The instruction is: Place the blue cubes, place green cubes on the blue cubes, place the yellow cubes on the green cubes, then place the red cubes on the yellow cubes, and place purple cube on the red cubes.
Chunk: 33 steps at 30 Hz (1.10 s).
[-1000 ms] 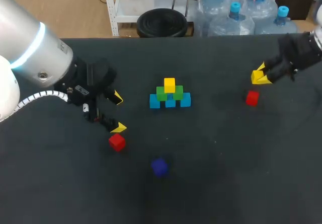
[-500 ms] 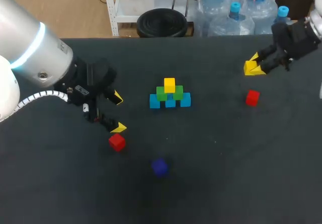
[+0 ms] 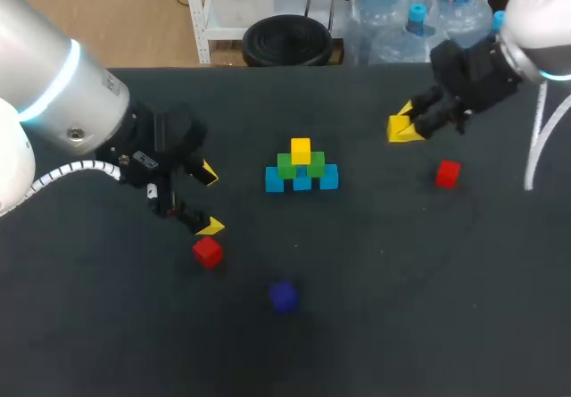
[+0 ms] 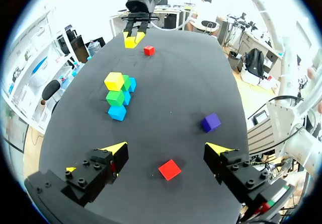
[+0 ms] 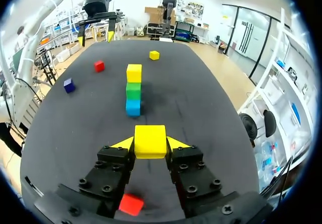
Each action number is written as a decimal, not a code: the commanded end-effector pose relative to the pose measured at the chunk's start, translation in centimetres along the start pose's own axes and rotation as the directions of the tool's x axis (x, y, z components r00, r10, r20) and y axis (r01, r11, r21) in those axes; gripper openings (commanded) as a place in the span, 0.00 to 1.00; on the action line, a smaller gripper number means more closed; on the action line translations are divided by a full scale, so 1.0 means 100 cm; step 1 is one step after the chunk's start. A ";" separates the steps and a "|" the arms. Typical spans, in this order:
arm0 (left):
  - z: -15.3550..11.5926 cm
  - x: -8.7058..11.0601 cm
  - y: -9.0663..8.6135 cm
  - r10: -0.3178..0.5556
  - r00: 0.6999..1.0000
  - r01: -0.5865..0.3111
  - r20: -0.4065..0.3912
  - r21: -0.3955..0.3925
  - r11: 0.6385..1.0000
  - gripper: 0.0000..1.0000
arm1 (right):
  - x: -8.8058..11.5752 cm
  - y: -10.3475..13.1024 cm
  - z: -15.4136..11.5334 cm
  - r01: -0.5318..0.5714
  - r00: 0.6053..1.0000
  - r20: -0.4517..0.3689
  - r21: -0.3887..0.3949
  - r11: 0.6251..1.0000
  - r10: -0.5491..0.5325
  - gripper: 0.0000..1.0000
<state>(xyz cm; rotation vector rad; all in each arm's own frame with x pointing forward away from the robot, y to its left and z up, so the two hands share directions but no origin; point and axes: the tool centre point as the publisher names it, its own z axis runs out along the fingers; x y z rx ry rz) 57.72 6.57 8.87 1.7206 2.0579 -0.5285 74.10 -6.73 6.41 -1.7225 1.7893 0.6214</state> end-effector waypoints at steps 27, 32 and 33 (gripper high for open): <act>0.000 0.001 0.001 0.004 1.000 -0.004 0.005 0.003 1.000 1.00 | -0.060 0.022 0.060 -0.030 0.999 -0.037 -0.027 0.999 0.029 0.00; 0.000 0.001 0.001 0.004 1.000 -0.004 0.005 0.003 1.000 1.00 | -0.065 0.025 0.067 -0.025 0.999 -0.032 -0.045 0.999 0.023 0.00; 0.000 0.001 0.001 0.004 1.000 -0.004 0.005 0.003 1.000 1.00 | -0.066 0.025 0.068 -0.023 0.999 -0.031 -0.046 0.999 0.022 0.00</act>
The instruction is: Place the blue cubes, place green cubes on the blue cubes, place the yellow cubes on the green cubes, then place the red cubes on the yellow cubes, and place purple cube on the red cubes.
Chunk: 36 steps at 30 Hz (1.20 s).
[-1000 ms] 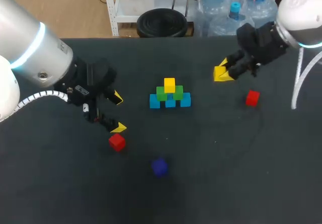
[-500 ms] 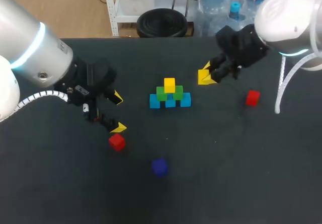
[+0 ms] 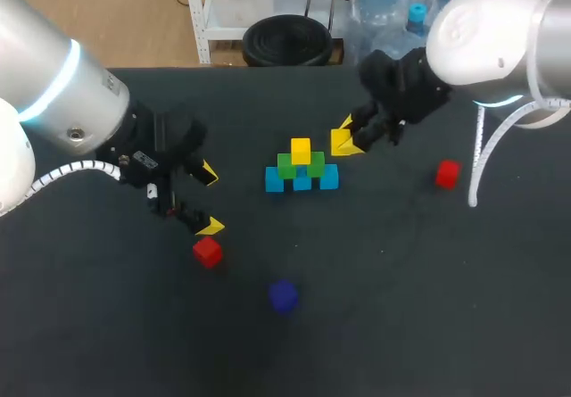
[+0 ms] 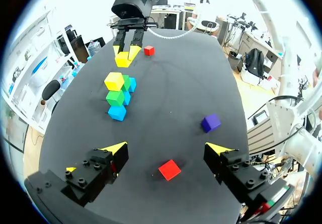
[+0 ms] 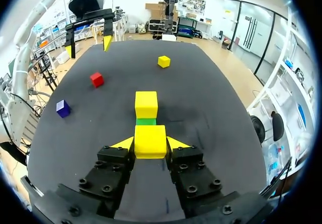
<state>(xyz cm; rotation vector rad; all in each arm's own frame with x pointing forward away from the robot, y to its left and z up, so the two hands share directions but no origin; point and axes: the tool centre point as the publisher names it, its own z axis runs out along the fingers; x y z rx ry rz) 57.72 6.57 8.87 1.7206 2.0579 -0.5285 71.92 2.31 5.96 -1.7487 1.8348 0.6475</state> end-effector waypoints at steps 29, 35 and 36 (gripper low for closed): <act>0.000 0.001 0.001 0.004 1.000 -0.004 0.005 0.003 1.000 1.00 | -0.020 0.006 0.015 0.018 1.000 0.013 -0.021 1.000 -0.018 0.00; 0.000 0.001 0.001 0.004 1.000 -0.004 0.005 0.003 1.000 1.00 | -0.022 0.007 0.017 0.020 1.000 0.012 -0.024 1.000 -0.020 0.00; 0.000 0.001 0.001 0.004 1.000 -0.004 0.005 0.003 1.000 1.00 | -0.022 0.007 0.017 0.021 1.000 0.013 -0.025 0.999 -0.021 0.00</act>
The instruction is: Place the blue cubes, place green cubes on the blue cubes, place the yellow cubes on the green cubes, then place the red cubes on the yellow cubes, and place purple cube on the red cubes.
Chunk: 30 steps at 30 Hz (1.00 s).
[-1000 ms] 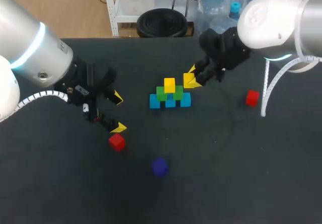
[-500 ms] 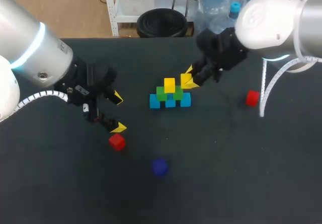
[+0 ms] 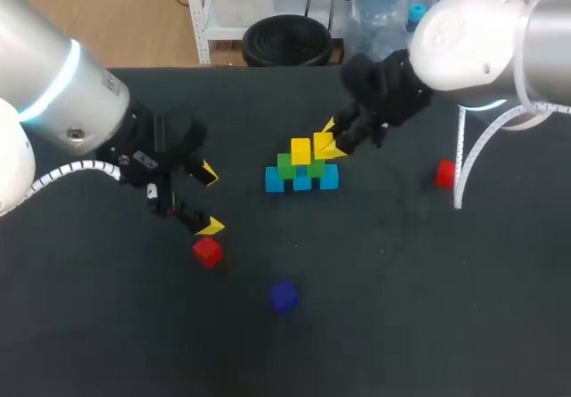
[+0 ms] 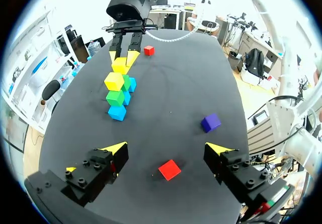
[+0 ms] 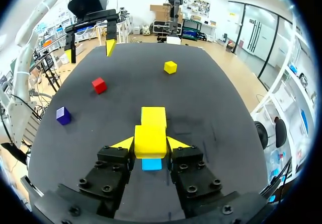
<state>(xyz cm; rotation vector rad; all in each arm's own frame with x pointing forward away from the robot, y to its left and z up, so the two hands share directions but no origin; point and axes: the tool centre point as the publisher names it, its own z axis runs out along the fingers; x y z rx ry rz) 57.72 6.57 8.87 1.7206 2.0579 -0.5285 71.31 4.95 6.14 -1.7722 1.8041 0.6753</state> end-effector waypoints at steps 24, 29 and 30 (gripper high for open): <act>0.000 0.001 0.001 0.004 1.000 -0.004 0.005 0.003 1.000 1.00 | 0.000 -0.004 0.004 -0.004 1.000 0.005 0.003 1.000 0.004 0.00; 0.000 0.001 0.001 0.004 1.000 -0.004 0.005 0.003 1.000 1.00 | 0.001 -0.003 0.005 -0.005 1.000 0.004 0.000 1.000 0.005 0.00; 0.000 0.001 0.001 0.004 1.000 -0.004 0.005 0.003 1.000 1.00 | 0.002 -0.003 0.005 -0.006 1.000 0.004 -0.001 1.000 0.006 0.00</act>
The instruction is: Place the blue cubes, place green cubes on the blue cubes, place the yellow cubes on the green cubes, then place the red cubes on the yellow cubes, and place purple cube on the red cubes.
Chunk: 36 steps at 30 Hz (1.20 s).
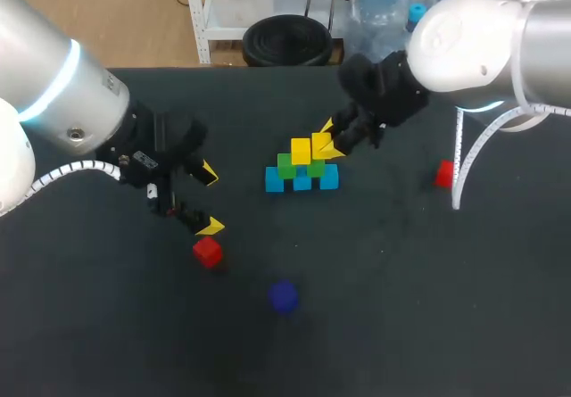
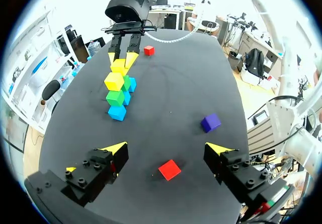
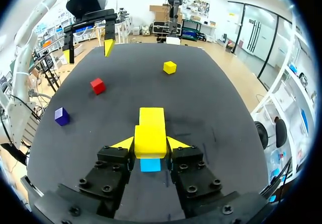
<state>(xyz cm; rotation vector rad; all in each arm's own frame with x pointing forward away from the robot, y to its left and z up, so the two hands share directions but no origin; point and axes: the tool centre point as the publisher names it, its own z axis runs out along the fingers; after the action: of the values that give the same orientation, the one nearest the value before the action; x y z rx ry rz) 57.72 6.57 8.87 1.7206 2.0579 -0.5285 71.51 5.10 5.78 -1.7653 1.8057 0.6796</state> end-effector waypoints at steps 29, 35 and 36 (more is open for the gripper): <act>0.000 0.001 0.001 0.004 1.000 -0.004 0.005 0.003 1.000 1.00 | 0.003 -0.001 0.006 -0.013 1.000 -0.005 -0.011 1.000 0.013 0.00; 0.000 0.001 0.001 0.004 1.000 -0.004 0.005 0.003 1.000 1.00 | 0.004 -0.001 0.007 -0.014 1.000 -0.005 -0.012 1.000 0.014 0.00; 0.000 0.001 0.001 0.004 1.000 -0.004 0.005 0.003 1.000 1.00 | 0.004 -0.002 0.007 -0.014 1.000 -0.006 -0.012 1.000 0.014 0.00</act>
<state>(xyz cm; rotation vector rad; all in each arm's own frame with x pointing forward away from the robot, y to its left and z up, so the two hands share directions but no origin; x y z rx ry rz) 57.72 6.57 8.87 1.7206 2.0579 -0.5285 71.52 5.24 5.07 -1.7642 1.8220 0.6910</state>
